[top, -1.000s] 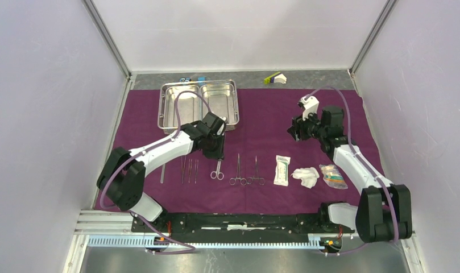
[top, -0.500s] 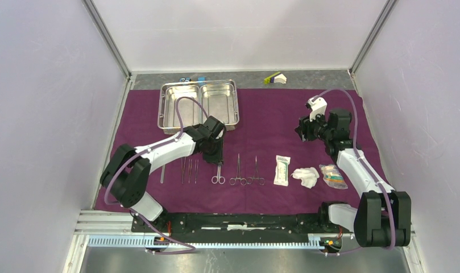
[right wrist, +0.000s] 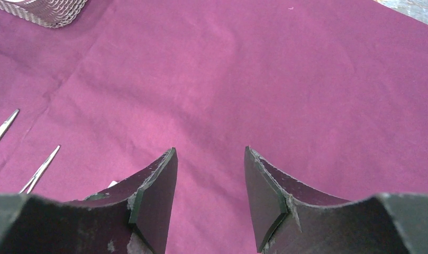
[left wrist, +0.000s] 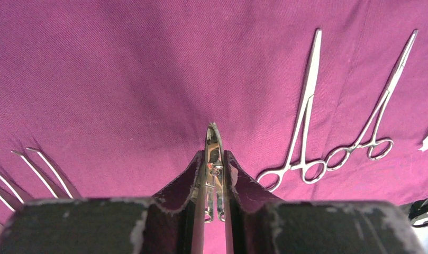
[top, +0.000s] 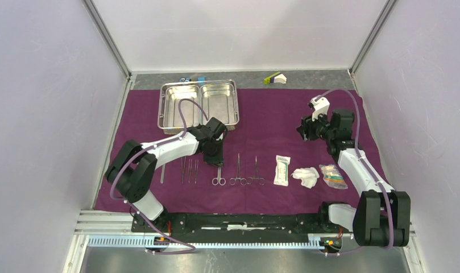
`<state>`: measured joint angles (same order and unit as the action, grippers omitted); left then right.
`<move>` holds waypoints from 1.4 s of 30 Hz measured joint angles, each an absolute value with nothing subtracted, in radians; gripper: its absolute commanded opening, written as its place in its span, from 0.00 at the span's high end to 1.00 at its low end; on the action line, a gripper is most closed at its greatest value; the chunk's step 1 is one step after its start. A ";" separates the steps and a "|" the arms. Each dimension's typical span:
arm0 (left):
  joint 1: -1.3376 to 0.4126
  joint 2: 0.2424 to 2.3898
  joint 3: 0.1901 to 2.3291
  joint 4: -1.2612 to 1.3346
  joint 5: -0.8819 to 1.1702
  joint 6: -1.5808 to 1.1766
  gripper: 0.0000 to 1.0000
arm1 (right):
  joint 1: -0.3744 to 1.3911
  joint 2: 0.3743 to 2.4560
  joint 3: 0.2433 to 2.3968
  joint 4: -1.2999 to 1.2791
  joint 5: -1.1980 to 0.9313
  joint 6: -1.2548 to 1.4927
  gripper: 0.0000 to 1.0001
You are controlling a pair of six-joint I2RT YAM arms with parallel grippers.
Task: Open and lay out the surgical kit
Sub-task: Place the medical item in the surgical kit.
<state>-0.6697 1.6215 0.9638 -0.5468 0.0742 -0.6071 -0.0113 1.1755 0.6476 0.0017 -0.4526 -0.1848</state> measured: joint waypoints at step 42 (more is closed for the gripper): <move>-0.676 1.679 0.985 -0.542 0.061 -0.640 0.89 | -0.062 1.176 0.641 0.007 -0.519 -0.173 0.44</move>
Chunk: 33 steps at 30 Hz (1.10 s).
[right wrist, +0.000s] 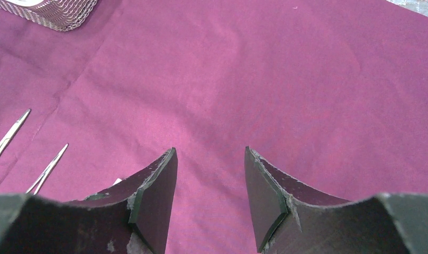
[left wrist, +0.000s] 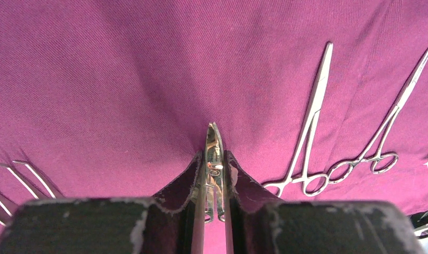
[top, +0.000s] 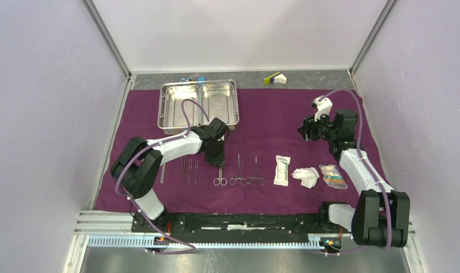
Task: Open and lay out the surgical kit
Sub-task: Place the medical item in the surgical kit.
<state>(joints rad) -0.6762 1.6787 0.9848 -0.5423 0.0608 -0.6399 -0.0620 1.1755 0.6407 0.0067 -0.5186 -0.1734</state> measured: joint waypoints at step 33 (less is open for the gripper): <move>-0.681 1.688 0.985 -0.536 0.062 -0.640 0.74 | -0.081 1.176 0.640 0.007 -0.550 -0.157 0.43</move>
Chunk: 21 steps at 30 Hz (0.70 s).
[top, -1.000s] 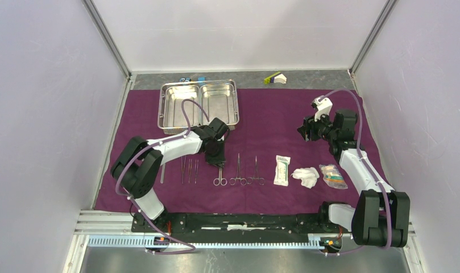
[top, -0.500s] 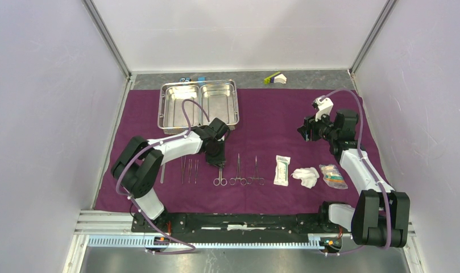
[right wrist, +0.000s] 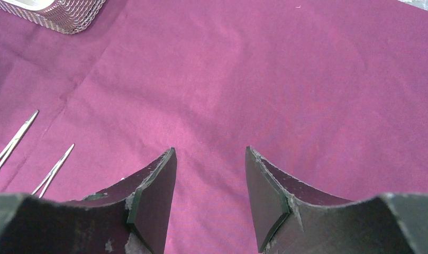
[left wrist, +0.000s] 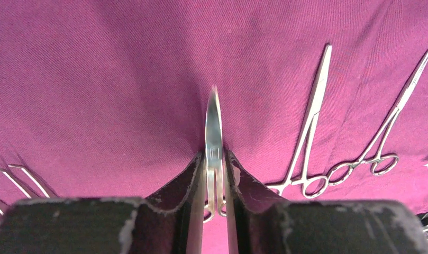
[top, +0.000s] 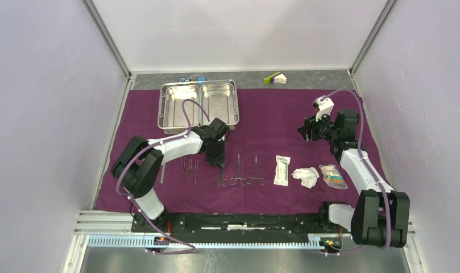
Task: Open and lay out the surgical kit
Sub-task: Place the medical item in the surgical kit.
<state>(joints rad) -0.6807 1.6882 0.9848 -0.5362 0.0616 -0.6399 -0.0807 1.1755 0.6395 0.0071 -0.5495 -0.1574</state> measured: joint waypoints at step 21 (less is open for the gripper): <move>-0.681 1.690 0.987 -0.524 0.062 -0.640 0.69 | -0.087 1.176 0.639 0.007 -0.558 -0.154 0.42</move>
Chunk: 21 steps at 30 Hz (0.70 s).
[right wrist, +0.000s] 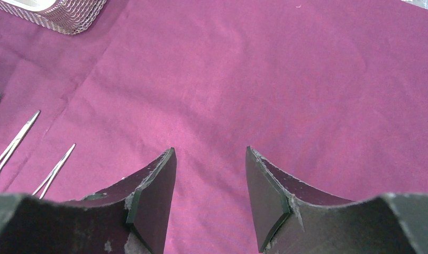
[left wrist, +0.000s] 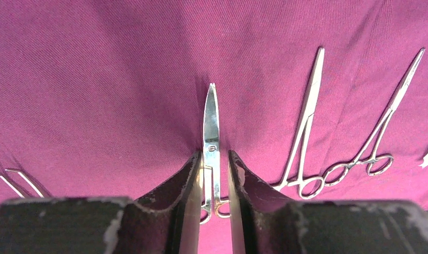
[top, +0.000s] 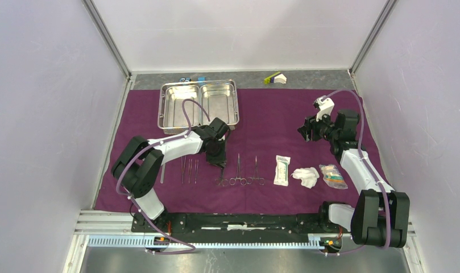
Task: Open and lay out the surgical kit
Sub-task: Place the medical item in the surgical kit.
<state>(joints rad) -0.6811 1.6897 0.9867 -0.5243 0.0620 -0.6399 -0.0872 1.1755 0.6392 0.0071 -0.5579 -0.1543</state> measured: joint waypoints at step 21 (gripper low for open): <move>-0.608 1.600 1.017 -0.532 0.062 -0.647 0.26 | -0.093 1.176 0.641 -0.003 -0.557 -0.163 0.37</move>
